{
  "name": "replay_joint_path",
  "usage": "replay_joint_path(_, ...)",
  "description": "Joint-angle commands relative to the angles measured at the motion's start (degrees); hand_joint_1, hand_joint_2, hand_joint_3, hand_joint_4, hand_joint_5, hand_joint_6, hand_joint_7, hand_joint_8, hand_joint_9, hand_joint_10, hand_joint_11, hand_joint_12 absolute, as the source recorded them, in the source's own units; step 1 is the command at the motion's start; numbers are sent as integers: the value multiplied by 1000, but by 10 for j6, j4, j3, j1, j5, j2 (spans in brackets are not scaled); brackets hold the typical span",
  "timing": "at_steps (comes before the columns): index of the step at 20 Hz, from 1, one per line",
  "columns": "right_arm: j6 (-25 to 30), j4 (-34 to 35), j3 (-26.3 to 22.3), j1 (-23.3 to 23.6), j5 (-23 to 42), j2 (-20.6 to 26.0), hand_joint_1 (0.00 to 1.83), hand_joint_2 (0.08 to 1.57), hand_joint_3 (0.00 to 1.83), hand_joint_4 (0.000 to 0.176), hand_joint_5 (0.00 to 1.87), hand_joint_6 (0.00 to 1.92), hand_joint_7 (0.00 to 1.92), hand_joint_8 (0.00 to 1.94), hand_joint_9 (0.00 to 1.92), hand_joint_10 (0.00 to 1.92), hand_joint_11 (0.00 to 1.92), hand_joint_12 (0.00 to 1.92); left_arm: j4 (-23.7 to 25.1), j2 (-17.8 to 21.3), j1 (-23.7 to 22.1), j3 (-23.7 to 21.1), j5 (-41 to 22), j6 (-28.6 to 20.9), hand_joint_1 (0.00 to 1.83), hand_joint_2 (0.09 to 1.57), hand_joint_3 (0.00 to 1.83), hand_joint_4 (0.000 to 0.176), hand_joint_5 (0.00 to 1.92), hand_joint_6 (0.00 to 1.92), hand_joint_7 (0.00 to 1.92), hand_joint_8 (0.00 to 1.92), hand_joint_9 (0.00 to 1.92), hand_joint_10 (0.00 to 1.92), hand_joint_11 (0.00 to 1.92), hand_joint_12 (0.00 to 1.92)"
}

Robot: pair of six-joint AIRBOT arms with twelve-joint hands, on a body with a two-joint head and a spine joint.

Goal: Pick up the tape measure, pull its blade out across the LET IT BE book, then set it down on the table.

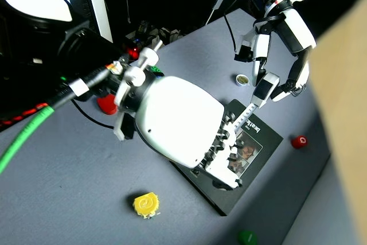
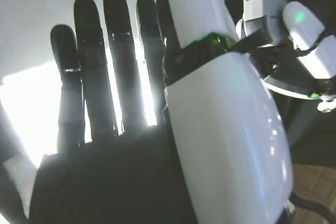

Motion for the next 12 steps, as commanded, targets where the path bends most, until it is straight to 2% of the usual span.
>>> replay_joint_path(1,4,-36,1,3,-18,3,1065,1113,0,0,742,33,850,14,750,47,218,1277,19,2,-10,2,-55,-7,1392,1058,0,0,1109,623,1156,749,941,1139,817,960)
replay_joint_path(12,10,-43,24,-9,-17,-5,1092,1119,1,0,749,24,867,11,768,42,247,1288,3,-2,-12,2,-61,-17,1393,1056,0,0,1118,606,1150,745,953,1133,830,956)
